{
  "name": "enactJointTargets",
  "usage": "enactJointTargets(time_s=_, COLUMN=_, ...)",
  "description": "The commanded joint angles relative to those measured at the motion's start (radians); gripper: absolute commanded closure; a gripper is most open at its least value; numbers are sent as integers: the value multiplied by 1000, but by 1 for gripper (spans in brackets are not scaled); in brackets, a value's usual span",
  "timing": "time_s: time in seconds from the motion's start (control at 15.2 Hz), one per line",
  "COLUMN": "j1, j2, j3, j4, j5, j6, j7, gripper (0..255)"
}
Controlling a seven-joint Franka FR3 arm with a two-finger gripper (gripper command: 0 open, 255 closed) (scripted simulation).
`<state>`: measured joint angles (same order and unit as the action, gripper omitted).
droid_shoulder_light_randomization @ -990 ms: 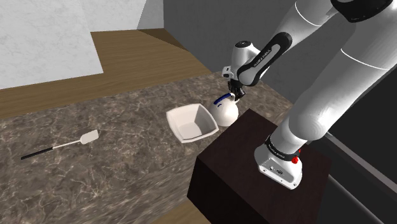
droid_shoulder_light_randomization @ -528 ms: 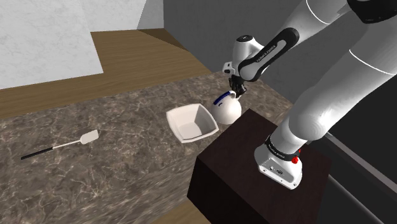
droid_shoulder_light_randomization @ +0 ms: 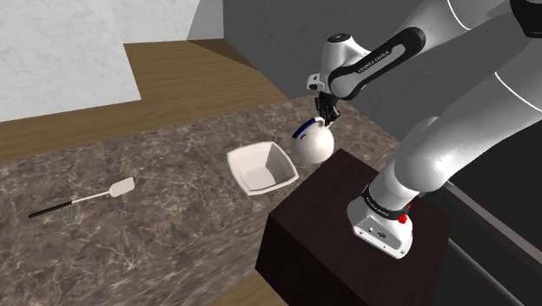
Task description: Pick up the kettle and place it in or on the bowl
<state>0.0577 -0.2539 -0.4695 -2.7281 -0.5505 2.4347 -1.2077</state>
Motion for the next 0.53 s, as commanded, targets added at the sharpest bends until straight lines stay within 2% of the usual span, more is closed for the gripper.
enactJointTargets(time_s=0.0, j1=-2, j2=-35, j3=4, j4=5, j5=3, j6=-39, j7=-9, gripper=255)
enactJointTargets(time_s=0.46, j1=1, j2=-129, j3=25, j4=37, j5=24, j6=-163, j7=-34, gripper=255)
